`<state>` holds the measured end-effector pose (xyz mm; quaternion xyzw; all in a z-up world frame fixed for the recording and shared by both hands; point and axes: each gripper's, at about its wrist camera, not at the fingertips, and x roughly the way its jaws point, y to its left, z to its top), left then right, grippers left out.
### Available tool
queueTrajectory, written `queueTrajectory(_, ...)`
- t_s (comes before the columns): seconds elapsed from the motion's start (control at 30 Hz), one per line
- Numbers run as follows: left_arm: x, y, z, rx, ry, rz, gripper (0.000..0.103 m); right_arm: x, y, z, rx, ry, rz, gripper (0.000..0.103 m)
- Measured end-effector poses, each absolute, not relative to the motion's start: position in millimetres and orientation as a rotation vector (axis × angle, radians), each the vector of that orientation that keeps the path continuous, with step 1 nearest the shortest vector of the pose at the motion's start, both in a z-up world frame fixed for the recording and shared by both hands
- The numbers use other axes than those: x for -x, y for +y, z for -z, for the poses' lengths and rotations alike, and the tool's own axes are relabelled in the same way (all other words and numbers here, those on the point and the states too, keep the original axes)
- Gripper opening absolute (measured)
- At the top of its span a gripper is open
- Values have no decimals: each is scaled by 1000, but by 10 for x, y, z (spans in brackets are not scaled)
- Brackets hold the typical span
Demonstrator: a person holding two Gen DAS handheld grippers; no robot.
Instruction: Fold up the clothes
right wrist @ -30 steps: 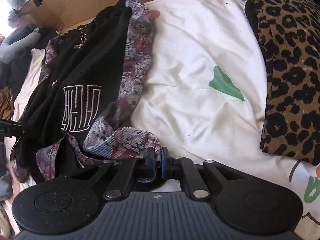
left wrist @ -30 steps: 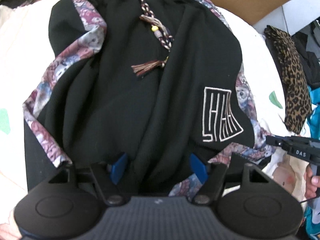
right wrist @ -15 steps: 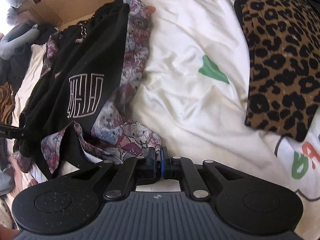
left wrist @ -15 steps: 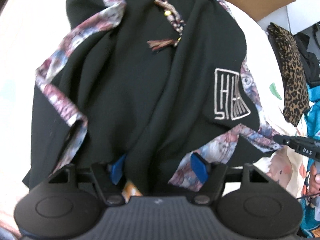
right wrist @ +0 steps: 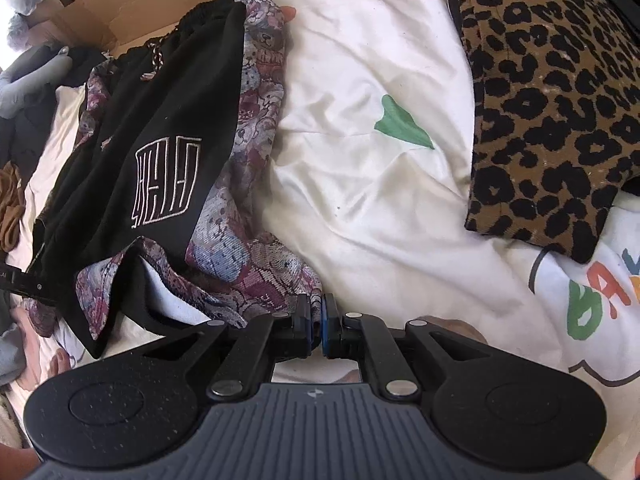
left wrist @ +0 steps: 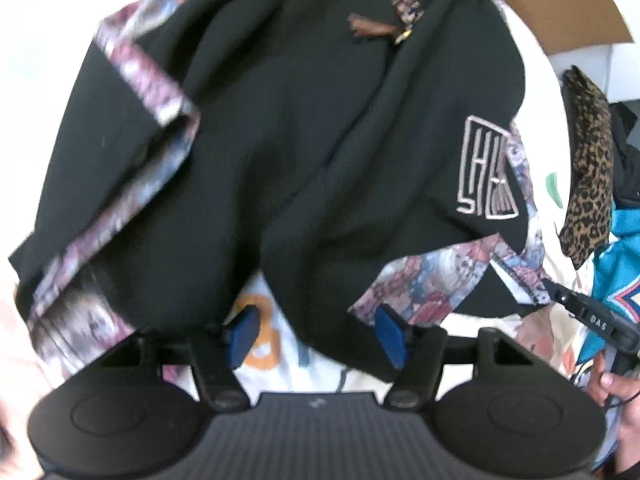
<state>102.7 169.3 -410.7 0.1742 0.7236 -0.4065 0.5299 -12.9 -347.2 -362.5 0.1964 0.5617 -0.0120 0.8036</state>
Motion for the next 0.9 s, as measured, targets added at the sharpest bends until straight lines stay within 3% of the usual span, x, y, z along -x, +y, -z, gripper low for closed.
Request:
queueTrajectory(0.17, -1019, 1817, 4263, -316, 1845, 923, 65, 157, -3461, 3631, -420, 1212, 30, 3)
queueTrajectory(0.4, -1029, 1848, 4319, -282, 1807, 959, 66, 158, -3453, 3624, -427, 1217, 30, 3)
queueTrajectory(0.5, -1038, 1865, 4268, -310, 1768, 991, 47, 157, -3470, 3603, -433, 1202, 38, 3)
queueTrajectory(0.57, -1049, 1861, 4246, -315, 1762, 1016, 18, 172, -3478, 3607, -446, 1196, 46, 3)
queueTrajectory(0.73, -1008, 1809, 4196, -290, 1798, 1092, 4, 197, -3477, 3612, -449, 1188, 47, 3)
queueTrajectory(0.9, -1105, 1849, 4082, -344, 1794, 1124, 1, 215, -3513, 3616, -453, 1188, 48, 3)
